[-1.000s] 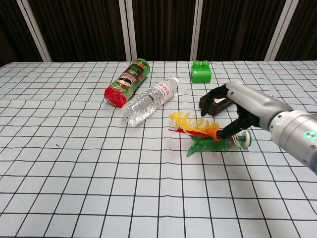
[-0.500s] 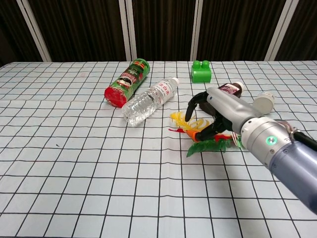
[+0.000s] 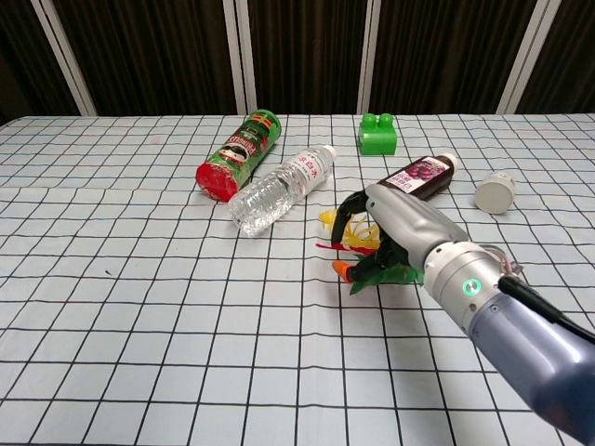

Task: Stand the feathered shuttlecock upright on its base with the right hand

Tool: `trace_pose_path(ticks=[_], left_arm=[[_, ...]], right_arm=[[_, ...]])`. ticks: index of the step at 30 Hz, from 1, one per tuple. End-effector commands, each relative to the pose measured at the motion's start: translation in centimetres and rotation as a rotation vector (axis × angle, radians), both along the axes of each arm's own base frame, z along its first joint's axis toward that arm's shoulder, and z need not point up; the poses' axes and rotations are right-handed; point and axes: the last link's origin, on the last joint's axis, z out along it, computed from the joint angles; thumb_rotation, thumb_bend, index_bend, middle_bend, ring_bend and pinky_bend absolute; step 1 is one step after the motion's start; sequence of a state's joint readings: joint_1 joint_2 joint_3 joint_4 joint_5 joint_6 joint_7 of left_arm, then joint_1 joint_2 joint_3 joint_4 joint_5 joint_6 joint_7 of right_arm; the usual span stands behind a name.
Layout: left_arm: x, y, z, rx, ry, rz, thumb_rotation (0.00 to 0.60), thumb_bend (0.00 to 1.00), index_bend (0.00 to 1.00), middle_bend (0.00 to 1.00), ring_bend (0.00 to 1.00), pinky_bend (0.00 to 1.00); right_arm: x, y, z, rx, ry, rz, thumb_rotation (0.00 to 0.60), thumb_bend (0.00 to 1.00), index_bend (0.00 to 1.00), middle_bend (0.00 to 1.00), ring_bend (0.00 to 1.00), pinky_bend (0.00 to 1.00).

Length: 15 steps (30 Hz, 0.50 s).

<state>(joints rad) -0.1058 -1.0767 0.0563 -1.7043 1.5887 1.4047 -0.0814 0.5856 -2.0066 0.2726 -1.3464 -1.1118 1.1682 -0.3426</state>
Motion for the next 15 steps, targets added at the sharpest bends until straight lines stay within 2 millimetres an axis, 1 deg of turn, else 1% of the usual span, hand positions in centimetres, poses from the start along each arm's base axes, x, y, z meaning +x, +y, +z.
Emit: trace_pose_path(ticks=[1,6,11,15], left_arm=[[0.1,0.0,0.0,0.007,0.001,-0.006,0.600,0.00,0.00,0.00,0.00,0.00],[0.0,0.0,-0.1,0.007,0.000,-0.004,0.600,0.00,0.00,0.00,0.00,0.00],[0.0,0.0,-0.1,0.005,0.001,-0.002,0.600,0.00,0.00,0.00,0.00,0.00],[0.0,0.0,0.0,0.007,0.002,-0.003,0.600,0.00,0.00,0.00,0.00,0.00]], right_arm=[[0.1,0.0,-0.4,-0.005,-0.004,-0.001,0.600,0.44,0.54,0.23,0.00,0.00],[0.1,0.0,-0.7,-0.010,-0.004,-0.003,0.600,0.54,0.59,0.25,0.00,0.00],[0.3,0.1,-0.5,-0.016,-0.014,0.002,0.600,0.56,0.62,0.25,0.00,0.00],[0.4,0.2,0.5,-0.037,-0.019,0.018,0.600,0.56,0.62,0.25,0.00,0.00]])
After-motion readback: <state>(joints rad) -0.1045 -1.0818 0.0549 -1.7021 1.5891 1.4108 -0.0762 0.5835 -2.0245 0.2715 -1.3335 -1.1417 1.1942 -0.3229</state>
